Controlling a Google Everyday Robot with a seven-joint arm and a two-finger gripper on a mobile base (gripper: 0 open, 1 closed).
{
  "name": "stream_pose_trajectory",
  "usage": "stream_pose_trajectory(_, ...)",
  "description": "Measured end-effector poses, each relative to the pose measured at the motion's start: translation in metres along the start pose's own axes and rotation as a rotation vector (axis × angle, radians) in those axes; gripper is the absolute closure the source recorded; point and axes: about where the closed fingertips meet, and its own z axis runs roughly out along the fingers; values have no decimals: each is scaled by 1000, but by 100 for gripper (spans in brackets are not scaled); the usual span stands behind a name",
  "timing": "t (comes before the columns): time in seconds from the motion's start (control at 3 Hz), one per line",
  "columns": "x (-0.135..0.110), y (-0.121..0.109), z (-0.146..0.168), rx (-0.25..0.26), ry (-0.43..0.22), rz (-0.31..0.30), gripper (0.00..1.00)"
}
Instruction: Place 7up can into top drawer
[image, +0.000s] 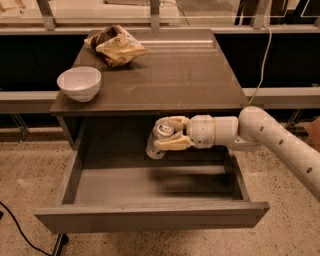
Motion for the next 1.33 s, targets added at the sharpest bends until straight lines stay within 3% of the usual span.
stream_pose_trajectory(0.67, 36, 29, -5, -28, 17, 13, 100)
stream_pose_trajectory(1.33, 64, 46, -4, -21, 178, 39, 51)
